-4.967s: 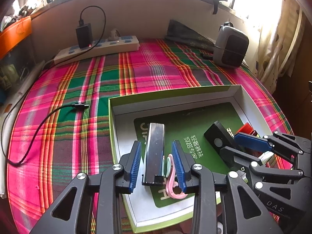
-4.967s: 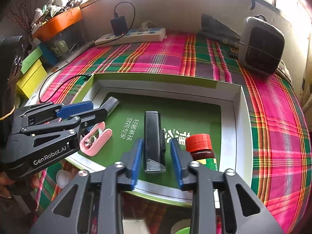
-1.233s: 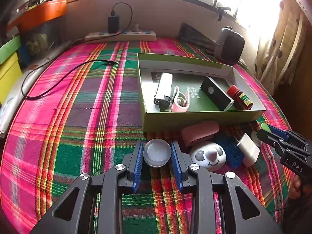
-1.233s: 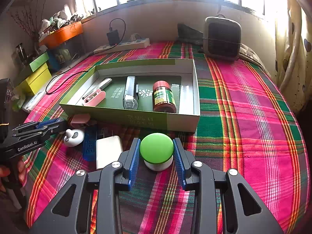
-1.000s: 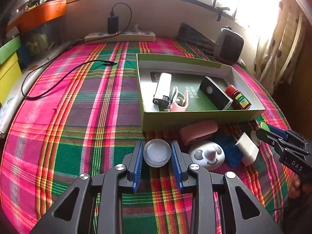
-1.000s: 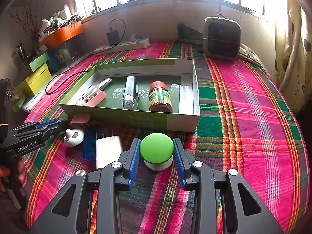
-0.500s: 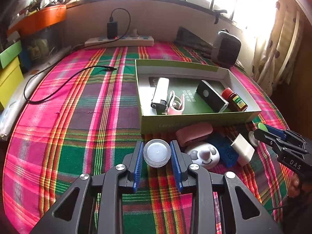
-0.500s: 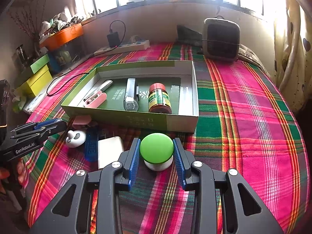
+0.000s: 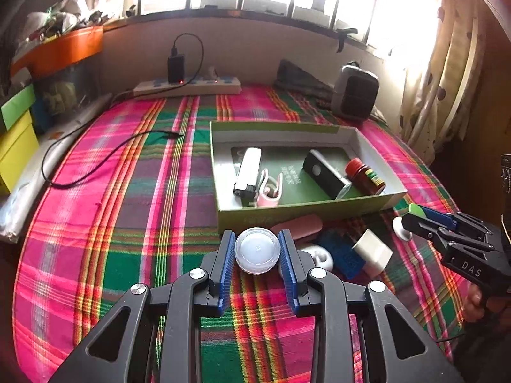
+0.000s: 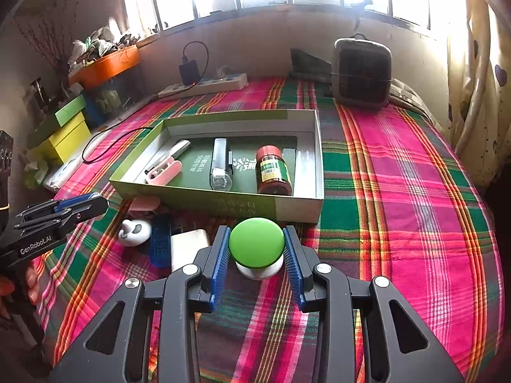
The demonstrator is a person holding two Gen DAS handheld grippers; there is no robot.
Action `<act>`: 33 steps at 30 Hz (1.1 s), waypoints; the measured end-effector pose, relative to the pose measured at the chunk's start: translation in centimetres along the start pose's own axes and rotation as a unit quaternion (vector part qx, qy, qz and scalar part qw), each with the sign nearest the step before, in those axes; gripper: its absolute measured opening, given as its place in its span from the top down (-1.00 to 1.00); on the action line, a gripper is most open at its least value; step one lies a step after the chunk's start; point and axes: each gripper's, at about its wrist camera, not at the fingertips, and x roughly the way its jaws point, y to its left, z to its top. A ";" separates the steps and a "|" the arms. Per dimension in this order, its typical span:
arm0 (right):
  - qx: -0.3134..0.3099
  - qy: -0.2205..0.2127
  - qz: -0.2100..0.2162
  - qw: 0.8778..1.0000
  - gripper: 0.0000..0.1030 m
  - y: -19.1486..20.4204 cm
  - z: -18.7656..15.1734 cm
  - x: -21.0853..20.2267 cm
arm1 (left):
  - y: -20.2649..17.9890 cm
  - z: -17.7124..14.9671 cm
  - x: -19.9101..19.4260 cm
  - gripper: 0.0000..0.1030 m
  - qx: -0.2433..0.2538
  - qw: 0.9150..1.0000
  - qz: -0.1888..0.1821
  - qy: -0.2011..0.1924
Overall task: Organize rigid objects
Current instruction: 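Close the left tool on the clear lid while the right tool grasps the green button, then carry the clear lid into the green box with the left tool while the right tool carries the green button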
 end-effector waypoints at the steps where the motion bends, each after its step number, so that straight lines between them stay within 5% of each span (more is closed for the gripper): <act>1: -0.001 -0.002 0.000 1.000 0.32 0.0 0.1 -0.1 | -0.1 0.1 -0.2 0.48 0.001 1.000 -0.001 -0.003; 14: 0.000 -0.025 0.008 1.000 0.32 0.0 1.9 -1.3 | -1.1 2.7 -0.5 0.48 0.013 0.999 -0.026 -0.015; 33: 0.005 -0.019 0.034 0.999 0.32 -1.7 7.7 1.3 | -2.4 7.4 4.3 0.48 0.031 0.998 -0.050 0.009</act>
